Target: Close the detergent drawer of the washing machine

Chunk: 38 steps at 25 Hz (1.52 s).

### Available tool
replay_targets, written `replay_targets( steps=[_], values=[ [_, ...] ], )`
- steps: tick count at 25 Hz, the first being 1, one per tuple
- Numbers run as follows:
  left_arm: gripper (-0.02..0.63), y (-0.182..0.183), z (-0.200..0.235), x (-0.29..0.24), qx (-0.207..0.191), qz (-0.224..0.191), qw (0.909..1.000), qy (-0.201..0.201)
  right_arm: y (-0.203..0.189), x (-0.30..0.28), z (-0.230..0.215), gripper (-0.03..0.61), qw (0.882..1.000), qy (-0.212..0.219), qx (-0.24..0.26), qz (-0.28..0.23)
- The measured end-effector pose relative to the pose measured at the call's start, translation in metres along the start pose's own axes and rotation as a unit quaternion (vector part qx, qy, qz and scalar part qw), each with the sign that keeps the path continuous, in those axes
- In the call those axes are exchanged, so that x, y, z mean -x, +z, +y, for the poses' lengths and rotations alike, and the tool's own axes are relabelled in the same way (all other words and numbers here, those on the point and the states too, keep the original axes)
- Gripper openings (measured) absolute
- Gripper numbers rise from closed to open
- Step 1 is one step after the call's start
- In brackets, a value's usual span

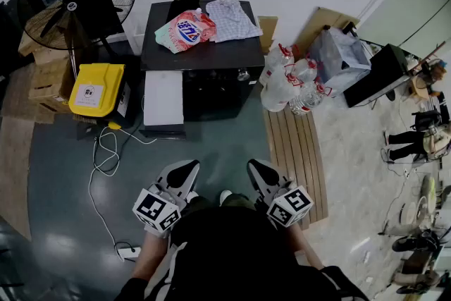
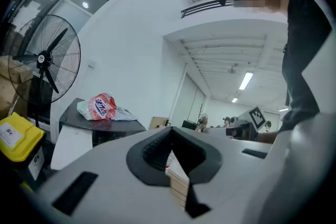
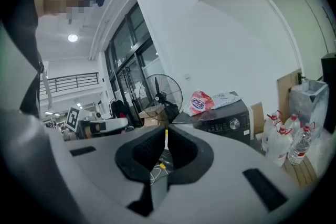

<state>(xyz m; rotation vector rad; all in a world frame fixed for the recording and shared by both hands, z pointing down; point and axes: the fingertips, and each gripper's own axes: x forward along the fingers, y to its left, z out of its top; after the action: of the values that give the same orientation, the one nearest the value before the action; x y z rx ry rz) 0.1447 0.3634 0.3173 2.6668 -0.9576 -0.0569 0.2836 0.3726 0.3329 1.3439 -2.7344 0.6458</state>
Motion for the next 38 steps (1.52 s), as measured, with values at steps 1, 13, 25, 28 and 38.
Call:
replay_targets(
  steps=[1,13,25,28,38],
  values=[
    [0.009,-0.002,0.005,0.004,-0.001,0.002,1.0000,-0.001,-0.001,-0.006,0.003,0.026,1.000,-0.002,0.006,0.000],
    [0.009,-0.015,0.059,0.032,0.003,0.019,0.9995,-0.024,-0.013,-0.052,0.025,0.028,0.999,-0.038,-0.015,-0.009],
    [0.011,-0.024,0.100,-0.017,0.009,0.044,0.9990,0.002,0.005,-0.095,-0.041,0.028,0.997,-0.041,-0.062,-0.018],
    [0.011,-0.017,0.114,-0.042,0.008,0.046,0.9987,0.021,0.018,-0.116,-0.061,0.028,0.998,-0.015,-0.054,-0.012],
    [0.009,0.009,0.155,-0.146,0.026,0.048,0.9917,0.116,0.064,-0.167,-0.162,0.028,0.996,0.069,-0.053,0.018]
  ],
)
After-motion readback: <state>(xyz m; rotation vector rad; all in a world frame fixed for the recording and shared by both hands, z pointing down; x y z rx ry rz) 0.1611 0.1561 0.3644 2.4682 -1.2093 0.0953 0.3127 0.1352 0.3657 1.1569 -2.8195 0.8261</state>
